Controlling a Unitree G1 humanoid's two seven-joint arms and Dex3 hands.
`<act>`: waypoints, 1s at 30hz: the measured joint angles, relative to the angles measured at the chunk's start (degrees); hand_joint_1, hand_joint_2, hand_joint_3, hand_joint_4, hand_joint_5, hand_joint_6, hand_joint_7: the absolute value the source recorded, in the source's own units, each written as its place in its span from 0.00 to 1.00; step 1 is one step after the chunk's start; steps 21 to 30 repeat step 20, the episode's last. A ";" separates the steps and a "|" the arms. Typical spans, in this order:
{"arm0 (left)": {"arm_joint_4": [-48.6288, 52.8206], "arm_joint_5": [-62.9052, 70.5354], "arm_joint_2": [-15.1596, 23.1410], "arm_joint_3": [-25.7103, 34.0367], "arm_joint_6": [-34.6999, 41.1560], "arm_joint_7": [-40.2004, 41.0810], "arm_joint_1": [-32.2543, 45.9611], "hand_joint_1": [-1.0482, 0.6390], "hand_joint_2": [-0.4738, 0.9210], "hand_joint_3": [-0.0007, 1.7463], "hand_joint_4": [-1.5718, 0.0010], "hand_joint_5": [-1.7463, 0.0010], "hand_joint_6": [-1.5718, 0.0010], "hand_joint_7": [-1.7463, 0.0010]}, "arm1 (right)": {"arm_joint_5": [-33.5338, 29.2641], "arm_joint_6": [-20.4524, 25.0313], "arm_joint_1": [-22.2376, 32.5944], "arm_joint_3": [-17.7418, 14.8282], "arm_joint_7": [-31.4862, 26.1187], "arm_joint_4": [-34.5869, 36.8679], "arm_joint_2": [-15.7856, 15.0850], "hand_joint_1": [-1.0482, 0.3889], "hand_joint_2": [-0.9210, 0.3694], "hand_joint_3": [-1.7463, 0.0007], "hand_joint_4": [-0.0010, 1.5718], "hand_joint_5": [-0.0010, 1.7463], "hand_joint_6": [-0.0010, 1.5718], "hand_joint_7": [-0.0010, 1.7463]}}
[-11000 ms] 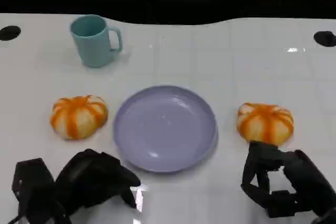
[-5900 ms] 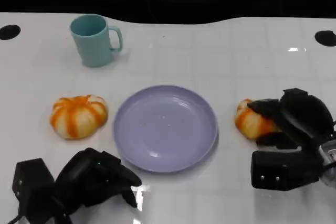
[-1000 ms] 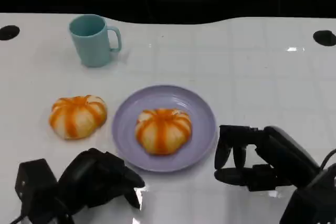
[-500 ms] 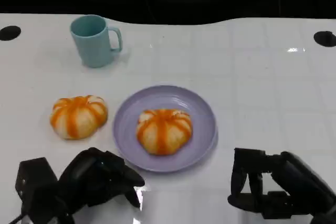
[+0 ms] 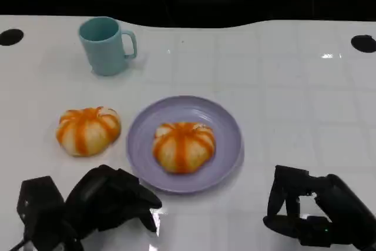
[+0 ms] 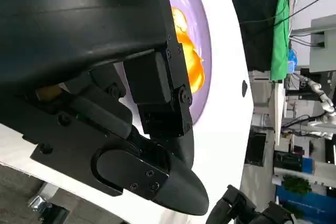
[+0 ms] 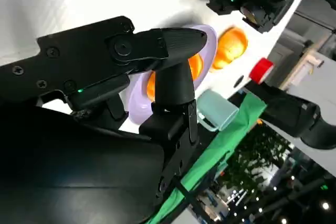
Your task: Grasp the bread from the table and place it into the plate.
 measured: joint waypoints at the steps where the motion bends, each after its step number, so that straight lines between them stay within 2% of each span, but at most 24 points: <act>1: 0.00 0.00 0.00 0.00 0.11 0.00 0.00 0.00 0.94 0.00 0.20 0.49 0.00 0.97 | -0.07 -0.09 -0.22 -0.07 -0.27 0.44 0.07 0.45 0.00 0.81 0.57 1.00 0.42 1.00; 14: 0.48 -0.14 0.05 0.00 -0.55 -0.02 -0.01 0.00 0.95 0.00 0.20 0.49 0.00 0.97 | -0.92 -3.88 -1.77 -0.62 -2.50 4.79 0.73 0.47 0.02 0.81 0.56 1.00 0.41 1.00; 30: 0.82 -0.13 0.06 0.03 -0.85 -0.02 -0.01 0.00 0.95 0.00 0.20 0.49 0.01 0.98 | -0.94 -4.07 -1.90 -0.71 -2.73 5.30 0.86 0.47 0.02 0.81 0.56 1.00 0.41 1.00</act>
